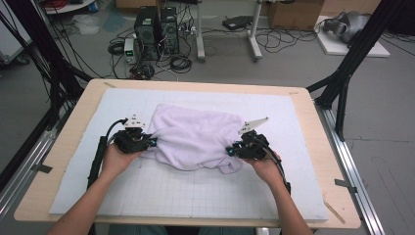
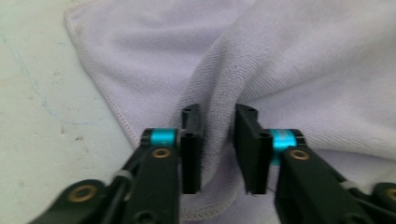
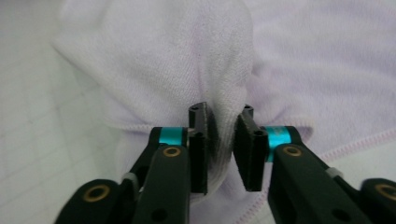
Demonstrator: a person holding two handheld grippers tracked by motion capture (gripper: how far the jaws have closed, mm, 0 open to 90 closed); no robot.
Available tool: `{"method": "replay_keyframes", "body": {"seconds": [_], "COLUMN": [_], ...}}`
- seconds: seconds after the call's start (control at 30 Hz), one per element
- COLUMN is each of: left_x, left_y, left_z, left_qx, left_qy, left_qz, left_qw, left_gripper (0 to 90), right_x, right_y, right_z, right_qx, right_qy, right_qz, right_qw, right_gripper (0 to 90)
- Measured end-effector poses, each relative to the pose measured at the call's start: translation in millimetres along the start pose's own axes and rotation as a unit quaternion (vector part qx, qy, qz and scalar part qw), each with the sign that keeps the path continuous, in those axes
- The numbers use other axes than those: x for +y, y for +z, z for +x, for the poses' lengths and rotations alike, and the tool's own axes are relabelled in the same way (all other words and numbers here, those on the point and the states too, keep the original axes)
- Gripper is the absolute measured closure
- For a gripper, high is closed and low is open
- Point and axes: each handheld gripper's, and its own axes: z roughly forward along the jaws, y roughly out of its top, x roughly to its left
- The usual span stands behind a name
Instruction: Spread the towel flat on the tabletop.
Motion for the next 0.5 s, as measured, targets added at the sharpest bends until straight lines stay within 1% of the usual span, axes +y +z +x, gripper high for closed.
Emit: {"method": "replay_keyframes", "body": {"seconds": [0.03,0.07,0.17,0.3,0.37,0.43,0.47,0.5], "left_x": [0.3,0.7,1.3,1.2,0.7,-0.6,-2.3,-4.1], "left_y": [-4.4,-8.4,-20.1,-34.6,-37.7,-35.5,-32.8,-29.1], "left_z": [-0.5,-1.3,-3.1,-7.9,-12.3,-19.8,-24.5,-29.0], "left_qx": [-0.002,0.001,0.004,0.003,-0.004,-0.015,-0.024,-0.034], "left_qy": [-0.002,-0.002,0.000,0.012,0.020,0.029,0.031,0.035], "left_qz": [-0.007,-0.013,-0.024,-0.036,-0.037,-0.033,-0.033,-0.029], "left_qw": [1.0000,0.9999,0.9997,0.9993,0.9991,0.9989,0.9987,0.9984], "left_gripper": [65.1,62.7,56.8,54.8,54.3,54.4,55.4,56.5], "right_x": [0.2,0.3,0.1,-0.7,-1.7,-3.4,-3.7,-3.4], "right_y": [-2.2,-4.3,-12.3,-28.6,-34.7,-35.7,-33.6,-30.4], "right_z": [0.8,1.7,5.1,10.7,12.7,15.1,15.8,17.1], "right_qx": [0.005,0.010,0.003,-0.012,-0.008,-0.005,0.002,0.002], "right_qy": [-0.001,-0.005,-0.006,-0.016,-0.023,-0.026,-0.026,-0.030], "right_qz": [-0.007,-0.013,-0.021,-0.040,-0.046,-0.045,-0.039,-0.030], "right_qw": [1.0000,0.9999,0.9998,0.9990,0.9986,0.9986,0.9989,0.9991], "right_gripper": [72.1,70.9,68.8,68.2,69.4,70.8,70.9,70.8]}}
